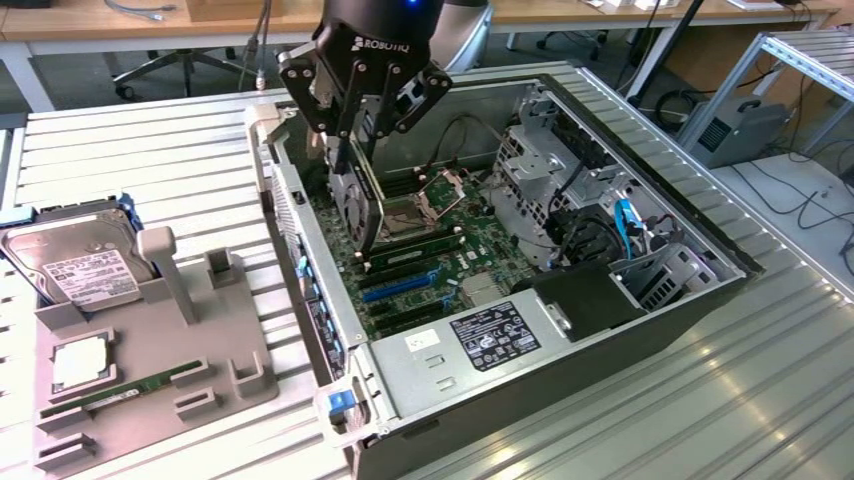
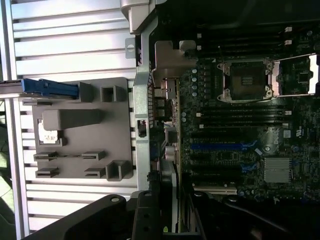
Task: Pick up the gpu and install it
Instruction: 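Pick up the gpu and move the gpu toward the slot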
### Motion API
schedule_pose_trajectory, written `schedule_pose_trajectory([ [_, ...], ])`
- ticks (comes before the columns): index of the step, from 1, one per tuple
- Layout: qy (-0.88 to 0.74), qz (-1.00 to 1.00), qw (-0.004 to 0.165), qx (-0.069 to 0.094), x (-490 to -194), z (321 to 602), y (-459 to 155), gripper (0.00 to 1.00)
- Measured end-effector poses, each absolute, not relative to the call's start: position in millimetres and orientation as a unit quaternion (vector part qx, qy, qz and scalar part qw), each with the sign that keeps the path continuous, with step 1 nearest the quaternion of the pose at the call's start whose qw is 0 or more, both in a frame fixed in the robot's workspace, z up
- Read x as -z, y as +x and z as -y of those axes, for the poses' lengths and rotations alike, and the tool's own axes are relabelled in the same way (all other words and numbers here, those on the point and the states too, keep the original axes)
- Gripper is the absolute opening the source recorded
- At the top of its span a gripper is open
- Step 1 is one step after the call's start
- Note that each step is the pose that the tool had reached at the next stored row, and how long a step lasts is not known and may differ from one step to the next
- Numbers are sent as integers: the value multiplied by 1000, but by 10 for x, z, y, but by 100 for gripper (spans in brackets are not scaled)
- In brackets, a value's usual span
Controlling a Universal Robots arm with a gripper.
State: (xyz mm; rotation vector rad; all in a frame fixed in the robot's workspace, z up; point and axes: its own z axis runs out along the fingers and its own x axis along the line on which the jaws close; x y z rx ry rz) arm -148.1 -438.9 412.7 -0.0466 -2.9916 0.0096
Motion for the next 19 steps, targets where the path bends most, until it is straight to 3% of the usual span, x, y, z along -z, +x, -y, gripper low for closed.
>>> schedule_pose_trajectory([
  [4, -16, 997, 74, -3, -4126, 4389, -1481, 27],
  [15, -16, 1000, 8, -2, -4109, 4389, -1481, 27],
  [19, -16, 1000, 8, -2, -4108, 4389, -1481, 27],
])
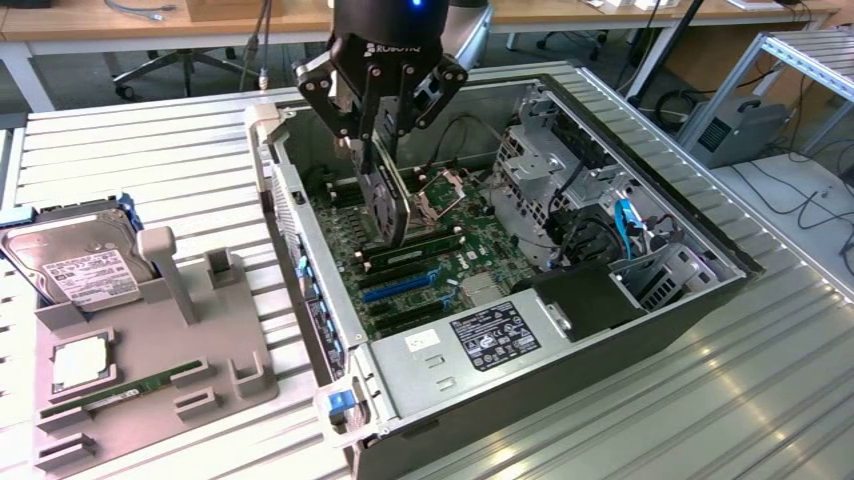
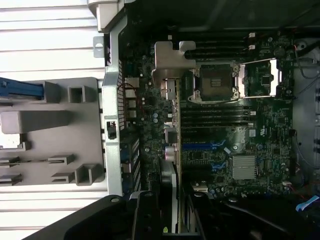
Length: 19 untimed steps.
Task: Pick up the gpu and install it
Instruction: 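Pick up the gpu and move the gpu toward the slot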
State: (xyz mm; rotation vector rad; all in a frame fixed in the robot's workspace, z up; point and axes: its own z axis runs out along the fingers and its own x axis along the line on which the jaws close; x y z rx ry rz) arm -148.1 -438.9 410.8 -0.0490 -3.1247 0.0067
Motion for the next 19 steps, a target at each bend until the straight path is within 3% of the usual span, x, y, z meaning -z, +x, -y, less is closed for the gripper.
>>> schedule_pose_trajectory([
  [19, -16, 1000, 8, -17, -3818, 4388, -559, 27],
])
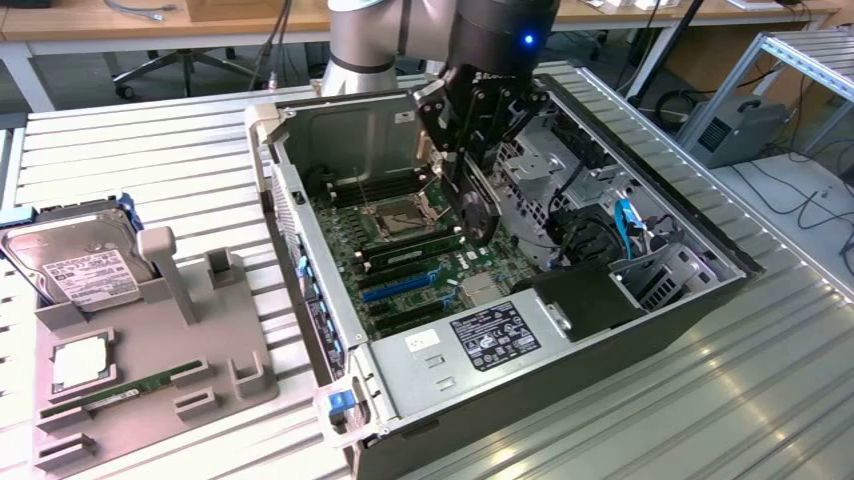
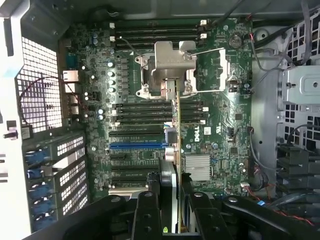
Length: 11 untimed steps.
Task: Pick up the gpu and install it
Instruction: 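Pick up the gpu and move the gpu toward the slot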
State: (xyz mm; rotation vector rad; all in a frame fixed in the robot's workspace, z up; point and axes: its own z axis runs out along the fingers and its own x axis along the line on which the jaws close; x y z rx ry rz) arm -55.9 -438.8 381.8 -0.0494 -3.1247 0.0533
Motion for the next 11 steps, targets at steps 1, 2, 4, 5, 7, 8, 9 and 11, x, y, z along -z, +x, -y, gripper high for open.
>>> schedule_pose_trajectory([
  [1, -16, 1000, 8, -18, -3810, 4388, -546, 27],
  [2, -16, 1000, 8, -18, -3805, 4388, -533, 27],
  [4, -16, 1000, 8, -20, -3790, 4385, -492, 27],
  [5, -16, 1000, 8, -21, -3779, 4378, -467, 27],
  [7, -16, 1000, 8, -22, -3768, 4355, -417, 27],
  [8, -16, 1000, 8, -22, -3764, 4344, -397, 27],
  [9, -16, 1000, 8, -23, -3760, 4329, -376, 27],
  [11, -16, 1000, 8, -23, -3750, 4302, -351, 27],
])
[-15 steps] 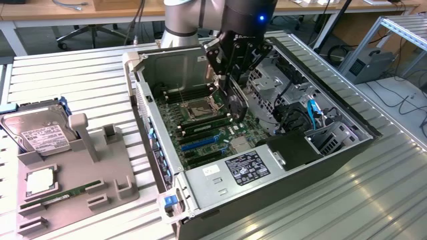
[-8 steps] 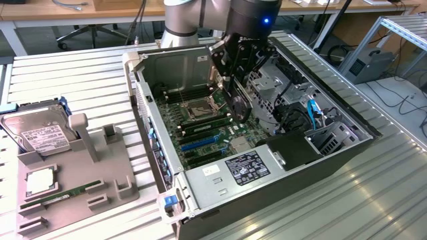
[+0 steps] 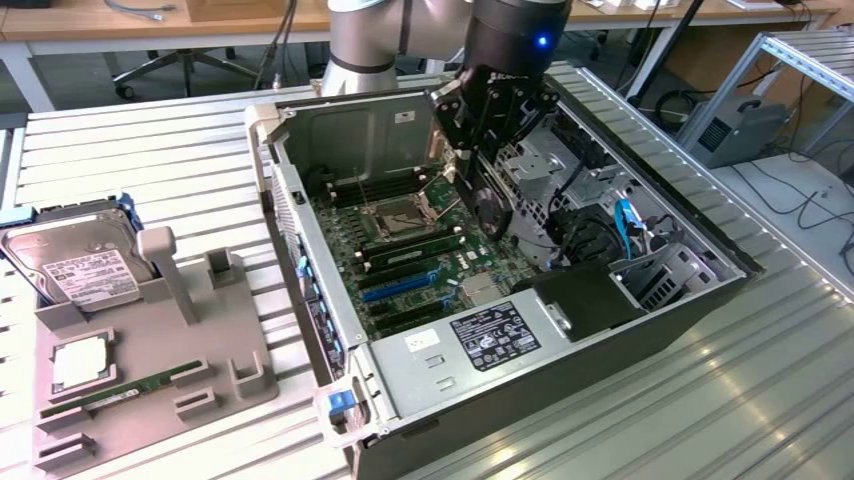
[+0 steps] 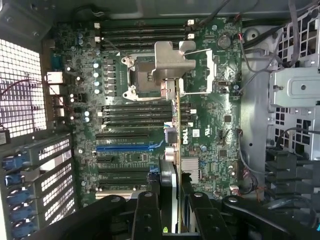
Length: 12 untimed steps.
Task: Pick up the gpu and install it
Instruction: 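Pick up the gpu and move the gpu toward the slot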
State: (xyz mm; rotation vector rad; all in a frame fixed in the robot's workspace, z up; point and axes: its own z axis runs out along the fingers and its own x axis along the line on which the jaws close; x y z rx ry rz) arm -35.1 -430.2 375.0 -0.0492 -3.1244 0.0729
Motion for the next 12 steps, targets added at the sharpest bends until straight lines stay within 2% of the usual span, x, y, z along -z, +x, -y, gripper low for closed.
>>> schedule_pose_trajectory([
  [12, -16, 1000, 8, -25, -3653, 4214, -274, 27],
])
